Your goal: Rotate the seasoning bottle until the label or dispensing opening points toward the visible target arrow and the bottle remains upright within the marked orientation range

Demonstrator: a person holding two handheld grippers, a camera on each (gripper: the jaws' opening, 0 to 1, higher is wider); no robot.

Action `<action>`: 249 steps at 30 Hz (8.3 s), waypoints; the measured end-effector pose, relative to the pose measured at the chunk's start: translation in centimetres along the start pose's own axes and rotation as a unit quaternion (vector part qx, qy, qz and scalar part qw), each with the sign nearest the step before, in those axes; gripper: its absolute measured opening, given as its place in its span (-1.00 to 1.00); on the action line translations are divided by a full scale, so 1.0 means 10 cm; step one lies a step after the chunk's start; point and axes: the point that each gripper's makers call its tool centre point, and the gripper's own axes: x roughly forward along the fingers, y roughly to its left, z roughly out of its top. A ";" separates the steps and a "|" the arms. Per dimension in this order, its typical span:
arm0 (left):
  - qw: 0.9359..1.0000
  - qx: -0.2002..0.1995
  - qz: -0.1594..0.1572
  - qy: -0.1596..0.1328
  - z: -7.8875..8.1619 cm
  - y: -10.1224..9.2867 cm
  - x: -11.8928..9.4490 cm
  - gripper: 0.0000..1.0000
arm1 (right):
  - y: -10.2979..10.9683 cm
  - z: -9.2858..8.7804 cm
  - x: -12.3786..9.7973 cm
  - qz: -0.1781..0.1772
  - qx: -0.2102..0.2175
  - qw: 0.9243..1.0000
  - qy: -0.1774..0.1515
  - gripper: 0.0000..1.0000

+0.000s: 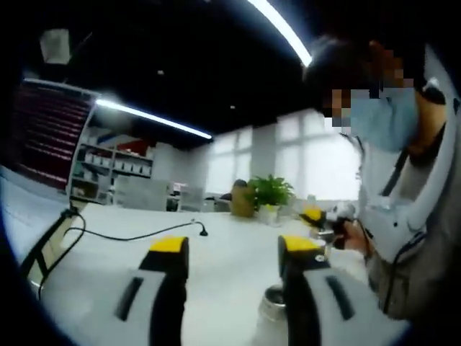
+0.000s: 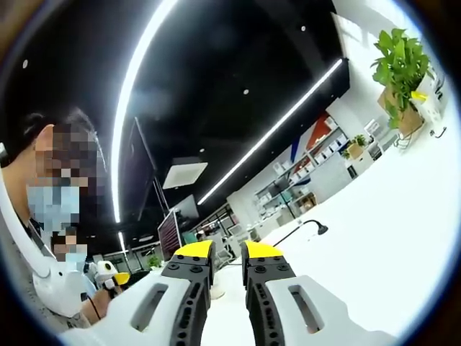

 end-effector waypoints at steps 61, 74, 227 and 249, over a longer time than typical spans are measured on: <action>0.983 0.058 0.109 0.139 -0.63 1.04 1.21 0.04 | -0.21 0.08 -0.02 -0.054 -0.089 0.994 0.026 -0.73; 0.982 0.041 0.115 0.146 -0.78 1.04 1.31 0.05 | -0.23 0.14 -0.01 -0.045 -0.091 0.995 0.021 -0.73; 0.982 0.109 0.120 0.101 -0.46 0.00 -0.47 0.22 | 0.24 0.15 0.16 0.015 -0.068 0.997 0.016 -0.74; 0.972 0.091 0.193 0.102 -0.46 0.16 -0.57 -0.18 | 0.16 0.15 0.11 0.006 -0.062 0.998 0.017 -0.74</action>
